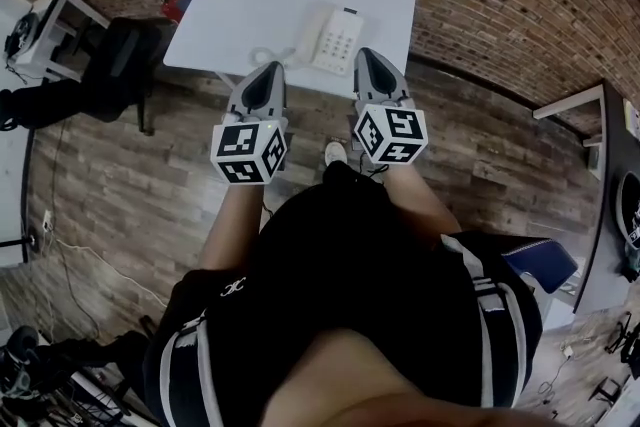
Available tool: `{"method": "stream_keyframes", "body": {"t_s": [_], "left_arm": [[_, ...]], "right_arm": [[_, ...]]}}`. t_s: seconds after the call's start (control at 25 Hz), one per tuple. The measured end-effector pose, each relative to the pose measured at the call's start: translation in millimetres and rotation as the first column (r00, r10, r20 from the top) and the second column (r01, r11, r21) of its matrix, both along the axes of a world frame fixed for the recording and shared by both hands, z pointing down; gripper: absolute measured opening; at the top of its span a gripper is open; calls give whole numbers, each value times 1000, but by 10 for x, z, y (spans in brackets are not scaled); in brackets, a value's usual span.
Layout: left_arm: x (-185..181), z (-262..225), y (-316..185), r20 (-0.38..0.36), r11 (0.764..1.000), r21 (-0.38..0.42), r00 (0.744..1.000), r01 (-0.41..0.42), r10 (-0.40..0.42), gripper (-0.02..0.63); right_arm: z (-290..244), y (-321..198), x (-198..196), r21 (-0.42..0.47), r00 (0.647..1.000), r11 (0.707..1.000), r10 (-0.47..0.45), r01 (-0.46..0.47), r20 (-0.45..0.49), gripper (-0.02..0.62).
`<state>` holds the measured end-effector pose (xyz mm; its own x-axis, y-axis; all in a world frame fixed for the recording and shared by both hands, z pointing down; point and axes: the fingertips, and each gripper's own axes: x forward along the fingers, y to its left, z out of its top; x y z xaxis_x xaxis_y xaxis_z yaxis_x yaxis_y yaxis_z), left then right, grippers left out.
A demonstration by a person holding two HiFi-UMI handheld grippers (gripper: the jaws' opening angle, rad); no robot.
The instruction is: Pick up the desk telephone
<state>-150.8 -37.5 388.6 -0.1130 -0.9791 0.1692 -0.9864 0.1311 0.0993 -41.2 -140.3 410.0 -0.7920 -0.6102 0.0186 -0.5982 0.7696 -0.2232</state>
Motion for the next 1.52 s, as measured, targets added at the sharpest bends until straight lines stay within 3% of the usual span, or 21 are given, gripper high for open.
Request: {"method": "stream_keyframes", "body": {"t_s": [0.52, 0.96, 1.28, 1.52], "left_arm": [[-567, 203, -1317, -41, 996, -83, 999, 16, -19, 2], [-751, 608, -2005, -96, 974, -190, 990, -119, 102, 2], [-1092, 1018, -2329, -158, 935, -272, 969, -227, 189, 2], [-1237, 1441, -2465, -227, 876, -346, 936, -336, 269, 3]], "right_arm": [[247, -1293, -483, -61, 997, 997, -47, 43, -63, -2], [567, -1881, -684, -149, 994, 989, -2, -14, -108, -2], [1015, -2069, -825, -218, 982, 971, 62, -100, -178, -2], [1434, -2128, -761, -318, 959, 924, 132, -211, -251, 0]]}}
